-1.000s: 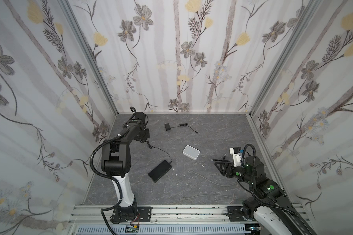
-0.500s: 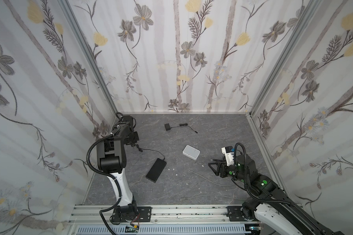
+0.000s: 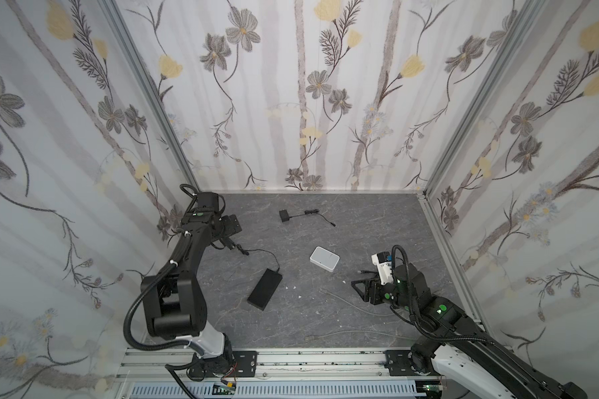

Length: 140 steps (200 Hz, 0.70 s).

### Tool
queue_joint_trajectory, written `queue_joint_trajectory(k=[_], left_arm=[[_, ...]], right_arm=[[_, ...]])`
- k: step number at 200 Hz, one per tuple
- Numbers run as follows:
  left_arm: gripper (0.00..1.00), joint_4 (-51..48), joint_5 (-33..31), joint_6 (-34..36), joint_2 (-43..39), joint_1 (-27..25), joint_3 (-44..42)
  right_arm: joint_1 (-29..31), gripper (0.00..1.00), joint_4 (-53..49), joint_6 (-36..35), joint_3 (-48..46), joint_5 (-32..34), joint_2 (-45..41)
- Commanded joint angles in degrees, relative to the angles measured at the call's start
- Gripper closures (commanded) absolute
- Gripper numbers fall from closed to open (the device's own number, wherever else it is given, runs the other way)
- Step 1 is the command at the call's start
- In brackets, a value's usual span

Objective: Insert the plug into the switch port
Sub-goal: 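Grasp the grey ethernet plug with the right gripper while the left returns over the switch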

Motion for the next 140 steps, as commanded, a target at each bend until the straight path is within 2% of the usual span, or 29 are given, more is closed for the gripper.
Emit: queue_joint_trajectory(k=[1,22,39,50,81,105,140], left_arm=[[0.03,5.8,8.4,-7.6,-10.0,-3.6,-12.2],[0.13,12.7,9.9,-14.0,-18.7,-7.4,-26.3],[0.17,13.8,8.8,-16.5,-21.9,-10.4,-32.6],[0.17,12.4,7.5,-17.6,-23.2,-12.7,-34.4],[0.14,10.3,4.4,-21.3,-23.8,-18.8,-37.3],[0.12,9.6,4.6,-22.7,-20.8,-20.9,-38.2],[0.12,13.5,5.8,-25.3,-21.1,-23.9,-40.5]], right_arm=[[2.7,0.34,6.1,-1.2,-0.3,-0.7,4.3],[6.6,0.34,9.1,-2.6,0.7,-3.2,11.6],[10.0,0.33,9.9,-3.7,2.7,-5.2,17.4],[12.6,0.33,10.2,-4.2,3.8,-5.1,19.9],[14.2,0.32,12.6,-3.9,3.6,-5.5,23.2],[15.5,0.33,10.5,-5.7,4.0,-5.1,26.3],[16.7,0.33,9.7,-6.4,2.3,-5.0,26.7]])
